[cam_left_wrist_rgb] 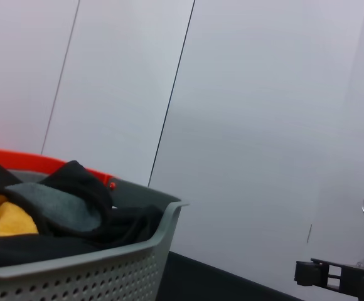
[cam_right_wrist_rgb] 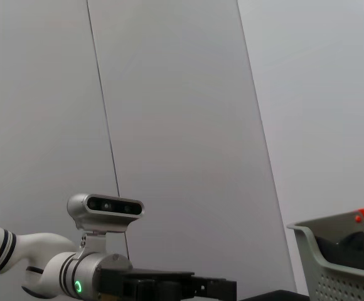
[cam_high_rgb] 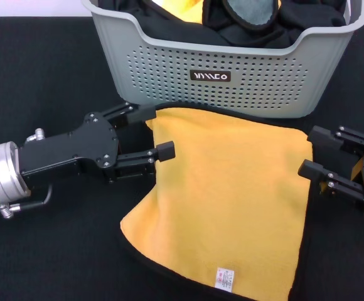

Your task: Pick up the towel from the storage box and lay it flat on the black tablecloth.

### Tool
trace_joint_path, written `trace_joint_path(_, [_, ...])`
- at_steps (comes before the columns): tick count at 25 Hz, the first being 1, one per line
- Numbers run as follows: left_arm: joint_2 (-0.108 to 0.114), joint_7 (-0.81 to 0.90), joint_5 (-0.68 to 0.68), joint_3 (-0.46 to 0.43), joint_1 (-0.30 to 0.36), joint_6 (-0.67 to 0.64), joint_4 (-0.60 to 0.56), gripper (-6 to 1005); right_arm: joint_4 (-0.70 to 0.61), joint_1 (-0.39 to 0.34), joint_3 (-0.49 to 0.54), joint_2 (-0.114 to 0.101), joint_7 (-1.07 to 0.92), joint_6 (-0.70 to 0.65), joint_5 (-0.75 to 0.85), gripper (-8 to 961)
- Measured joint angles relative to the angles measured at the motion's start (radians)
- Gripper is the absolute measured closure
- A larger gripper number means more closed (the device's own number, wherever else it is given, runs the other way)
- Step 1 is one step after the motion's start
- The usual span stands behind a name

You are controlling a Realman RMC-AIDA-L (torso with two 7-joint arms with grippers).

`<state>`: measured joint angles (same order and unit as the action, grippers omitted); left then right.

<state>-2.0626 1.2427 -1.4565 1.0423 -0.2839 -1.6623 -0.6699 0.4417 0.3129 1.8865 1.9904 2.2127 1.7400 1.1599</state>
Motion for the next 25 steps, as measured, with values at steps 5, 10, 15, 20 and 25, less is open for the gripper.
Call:
trace_joint_path(5, [-0.002, -0.003, -0.003, -0.003, 0.005, 0.000, 0.023, 109, 0.000, 0.005, -0.001, 0.000, 0.005, 0.000, 0.001, 381])
trace_joint_path(10, [-0.006, -0.010, 0.000, -0.005, 0.010, -0.002, 0.027, 109, 0.000, 0.010, -0.004, 0.005, 0.009, 0.001, 0.001, 381])
trace_joint_path(15, [-0.010, -0.030, -0.004, -0.005, 0.009, -0.003, 0.027, 110, 0.000, 0.011, -0.008, 0.009, 0.018, 0.003, 0.001, 381])
trace_joint_path(20, [-0.011, -0.035, -0.005, 0.001, 0.004, -0.005, 0.028, 110, -0.001, 0.011, -0.009, 0.010, 0.020, 0.008, 0.001, 381])
trace_joint_path(25, [-0.012, -0.041, -0.006, 0.001, 0.001, -0.007, 0.029, 111, 0.000, 0.011, -0.009, 0.010, 0.031, 0.010, 0.001, 381])
